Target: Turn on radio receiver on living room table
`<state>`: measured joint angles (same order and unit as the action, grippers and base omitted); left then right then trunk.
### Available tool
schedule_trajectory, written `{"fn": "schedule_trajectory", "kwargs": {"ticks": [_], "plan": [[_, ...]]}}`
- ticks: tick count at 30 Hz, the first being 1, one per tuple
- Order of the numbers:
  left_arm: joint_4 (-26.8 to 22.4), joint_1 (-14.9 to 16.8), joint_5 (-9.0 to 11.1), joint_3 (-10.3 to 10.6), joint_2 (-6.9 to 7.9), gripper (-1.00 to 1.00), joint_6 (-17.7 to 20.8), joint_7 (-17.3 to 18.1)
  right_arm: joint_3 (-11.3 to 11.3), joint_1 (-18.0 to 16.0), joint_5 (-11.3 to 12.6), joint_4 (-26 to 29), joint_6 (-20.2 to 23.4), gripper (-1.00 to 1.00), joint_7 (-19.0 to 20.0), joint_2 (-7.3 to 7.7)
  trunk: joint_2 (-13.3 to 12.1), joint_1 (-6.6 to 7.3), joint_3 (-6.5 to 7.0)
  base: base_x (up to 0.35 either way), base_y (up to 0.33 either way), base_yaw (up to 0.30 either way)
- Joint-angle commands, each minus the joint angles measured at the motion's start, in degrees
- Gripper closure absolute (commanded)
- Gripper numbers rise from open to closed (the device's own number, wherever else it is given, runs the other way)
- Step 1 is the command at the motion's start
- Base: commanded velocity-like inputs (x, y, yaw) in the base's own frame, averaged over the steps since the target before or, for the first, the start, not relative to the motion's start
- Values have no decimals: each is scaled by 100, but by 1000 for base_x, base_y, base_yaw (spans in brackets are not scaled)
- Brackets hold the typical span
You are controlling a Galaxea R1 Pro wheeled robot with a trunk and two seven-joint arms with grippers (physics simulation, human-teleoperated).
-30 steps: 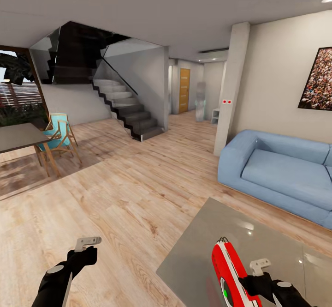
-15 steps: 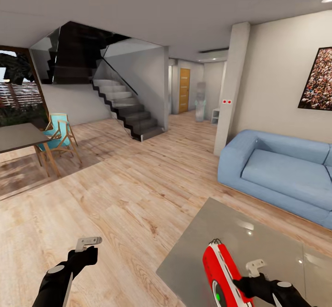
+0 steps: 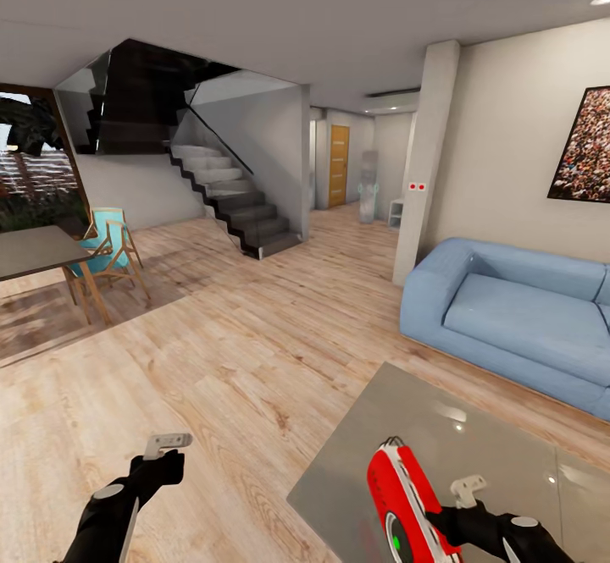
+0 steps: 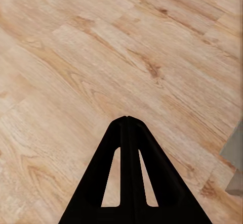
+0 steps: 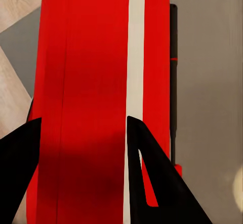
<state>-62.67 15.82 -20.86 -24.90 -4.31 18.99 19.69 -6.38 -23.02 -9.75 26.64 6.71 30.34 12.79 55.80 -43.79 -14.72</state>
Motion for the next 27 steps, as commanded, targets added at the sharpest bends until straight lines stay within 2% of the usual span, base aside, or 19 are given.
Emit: {"fn": "schedule_trajectory", "kwargs": {"ticks": [1, 7, 18, 20, 23, 27], "plan": [[0, 0, 1, 8, 0, 100, 0, 0, -41, -1, 27, 5, 1, 100, 7, 6, 0, 0, 0, 0, 0, 0], [-1, 0, 4, 31, 0, 100, -3, -4, -280, -1, 23, 8, -10, 100, 4, 20, 0, 0, 0, 0, 0, 0], [-17, 0, 20, 50, 2, 100, -57, 7, -311, -1, 17, 7, -11, 100, 6, 21, 0, 0, 0, 11, 0, 0], [-17, 0, 20, 112, 2, 100, -50, 9, -311, -1, 17, 7, -11, 100, 6, 21, 0, 0, 0, 210, -30, 0], [-9, 0, 6, 409, 8, 100, -44, -5, -311, -1, 17, 8, -11, 100, 1, 21, 0, 0, 0, 247, -75, 0], [-9, 0, 3, 458, 9, 100, -41, -8, -311, -1, 14, 8, 0, 100, -14, 21, 0, 0, 0, 61, -17, 0]]}}
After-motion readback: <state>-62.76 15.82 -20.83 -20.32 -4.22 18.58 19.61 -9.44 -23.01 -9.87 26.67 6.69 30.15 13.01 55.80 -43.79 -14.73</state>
